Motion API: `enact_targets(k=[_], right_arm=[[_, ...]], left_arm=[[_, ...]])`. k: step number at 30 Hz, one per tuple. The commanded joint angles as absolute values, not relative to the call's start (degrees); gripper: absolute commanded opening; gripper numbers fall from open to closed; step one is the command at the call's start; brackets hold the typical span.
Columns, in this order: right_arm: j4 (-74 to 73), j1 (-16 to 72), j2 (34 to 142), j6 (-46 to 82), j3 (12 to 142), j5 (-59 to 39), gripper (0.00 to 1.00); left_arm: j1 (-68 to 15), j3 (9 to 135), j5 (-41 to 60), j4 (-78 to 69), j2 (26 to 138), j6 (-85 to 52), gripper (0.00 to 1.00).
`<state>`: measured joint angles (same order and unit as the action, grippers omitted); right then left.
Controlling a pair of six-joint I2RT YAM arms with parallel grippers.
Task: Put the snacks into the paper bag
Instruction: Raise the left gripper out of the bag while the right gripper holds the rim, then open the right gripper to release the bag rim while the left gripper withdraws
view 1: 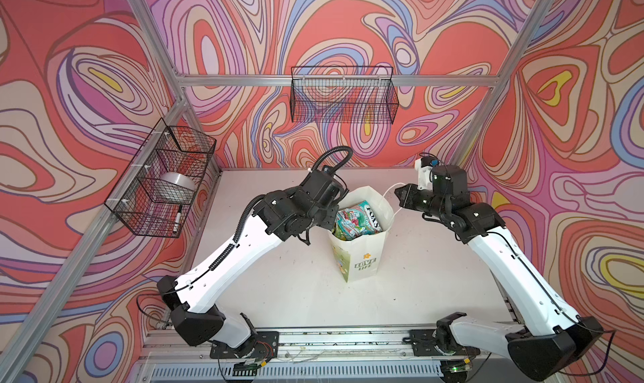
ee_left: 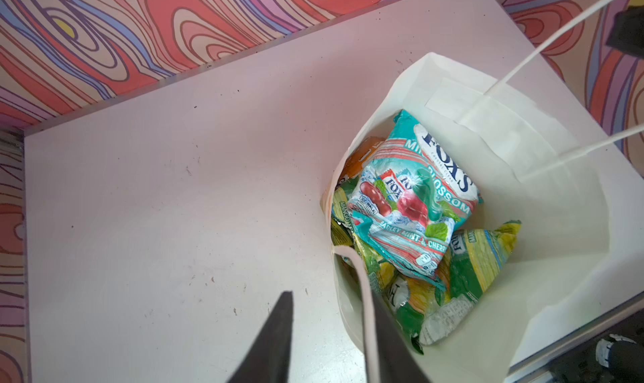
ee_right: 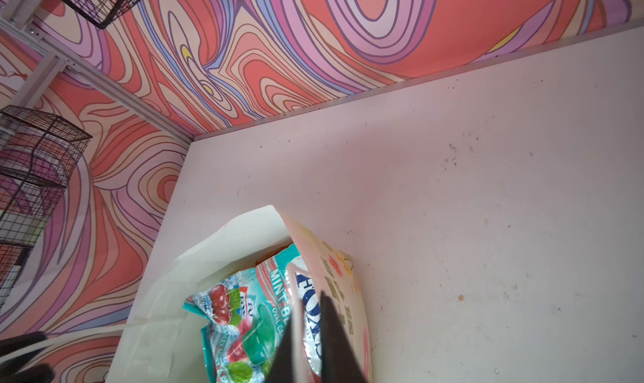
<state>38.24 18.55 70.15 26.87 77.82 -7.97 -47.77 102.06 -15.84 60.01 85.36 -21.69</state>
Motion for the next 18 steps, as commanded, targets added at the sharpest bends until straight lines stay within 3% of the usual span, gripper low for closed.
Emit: enact_targets(k=[1, 4, 11, 15, 18], right_arm=[[37.4, 18.99, 70.96, 26.87, 80.74, -12.51, 0.0], [35.62, 21.12, 71.6, 27.96, 83.14, -14.79, 0.0], [34.76, 26.35, 76.47, 28.82, 92.35, -15.37, 0.0], [33.58, 27.33, 78.34, 28.7, 96.01, -14.05, 0.0], [33.89, 27.4, 80.05, 28.65, 98.63, -13.18, 0.0]], left_arm=[[-44.04, 102.37, -8.85, 57.63, 85.47, -23.92, 0.0], [-40.71, 107.99, -2.05, 56.65, 89.1, -24.43, 0.0], [-40.34, 135.53, 3.03, 63.06, 100.53, -23.73, 0.0], [-39.65, 142.03, -1.24, 66.27, 103.27, -22.59, 0.0], [-37.77, 140.31, -3.77, 67.23, 102.05, -23.43, 0.0]])
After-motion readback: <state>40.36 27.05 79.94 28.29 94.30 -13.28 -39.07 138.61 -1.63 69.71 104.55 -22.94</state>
